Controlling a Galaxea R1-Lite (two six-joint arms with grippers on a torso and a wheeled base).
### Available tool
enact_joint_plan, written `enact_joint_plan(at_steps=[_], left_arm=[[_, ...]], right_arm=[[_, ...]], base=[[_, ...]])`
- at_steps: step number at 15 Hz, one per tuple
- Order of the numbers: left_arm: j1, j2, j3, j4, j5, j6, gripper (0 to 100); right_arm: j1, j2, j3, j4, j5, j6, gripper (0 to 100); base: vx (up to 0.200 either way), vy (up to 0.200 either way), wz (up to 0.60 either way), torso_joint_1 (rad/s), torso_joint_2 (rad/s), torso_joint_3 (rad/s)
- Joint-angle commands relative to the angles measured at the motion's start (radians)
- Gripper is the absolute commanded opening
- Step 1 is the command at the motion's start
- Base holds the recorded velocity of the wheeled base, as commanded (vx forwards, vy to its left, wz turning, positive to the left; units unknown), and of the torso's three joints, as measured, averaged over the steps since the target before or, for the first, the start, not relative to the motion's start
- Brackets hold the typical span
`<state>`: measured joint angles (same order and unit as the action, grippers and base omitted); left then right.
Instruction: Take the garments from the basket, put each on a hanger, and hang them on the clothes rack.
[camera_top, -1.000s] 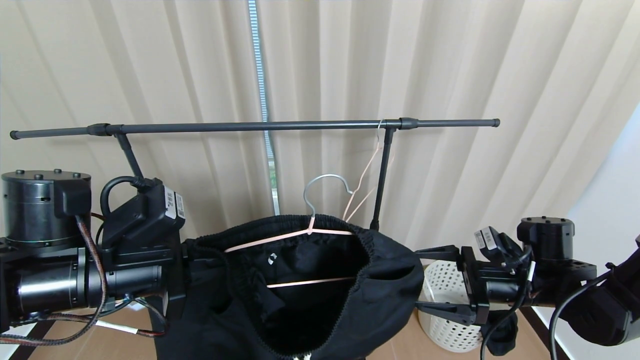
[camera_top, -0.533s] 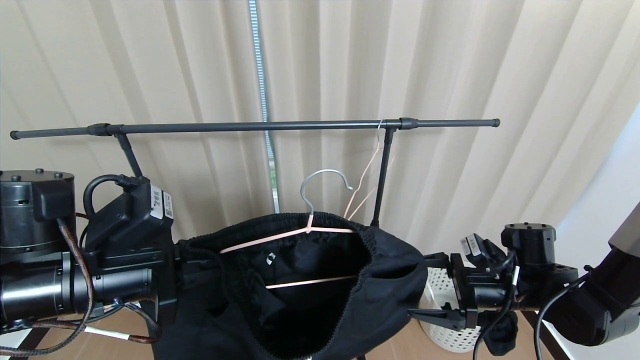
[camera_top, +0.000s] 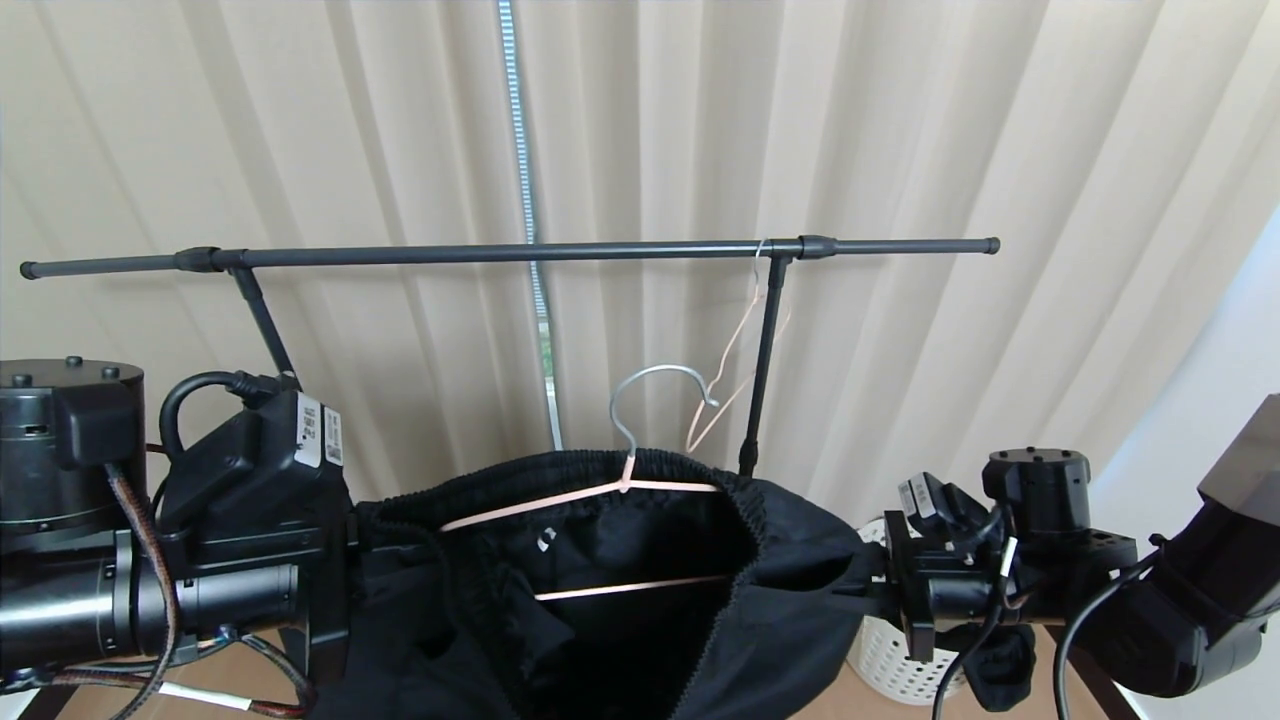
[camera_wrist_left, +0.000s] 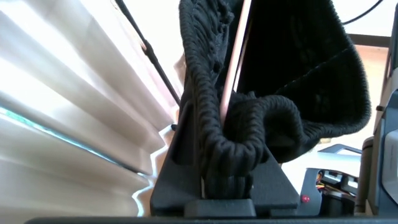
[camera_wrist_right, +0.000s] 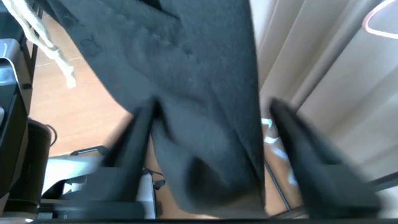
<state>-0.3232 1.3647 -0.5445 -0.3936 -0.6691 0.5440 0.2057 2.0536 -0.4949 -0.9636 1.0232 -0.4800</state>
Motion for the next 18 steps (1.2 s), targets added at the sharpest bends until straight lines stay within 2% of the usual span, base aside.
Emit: enact_joint_plan(at_steps=[1,4,10,18], left_arm=[[0.004,-0.009,0.011,-0.001,0.000,-0.003,0],[0.007,-0.035,0.023,-0.001,0.002,-0.053,0],[0.056,-0.047,0.024,-0.001,0.000,-0.055,0],[0.055,-0.050,0.024,-0.001,0.000,-0.056,0]], right_arm=[[-0.011,-0.001,-0.010,0.000,-0.003,0.000,0],[-0.049,-0.003,-0.024,-0.001,-0.003,0.034,0],[-0.124,0.000,-0.054,0.000,0.006,0.037,0],[-0.094,-0.036,-0.016,0.003,0.002,0.034,0]], base=[[0.000,0.000,0.00,0.000,0.00,0.000],[0.000,0.000,0.00,0.000,0.00,0.000],[0.000,0.000,0.00,0.000,0.00,0.000],[0.000,0.000,0.00,0.000,0.00,0.000]])
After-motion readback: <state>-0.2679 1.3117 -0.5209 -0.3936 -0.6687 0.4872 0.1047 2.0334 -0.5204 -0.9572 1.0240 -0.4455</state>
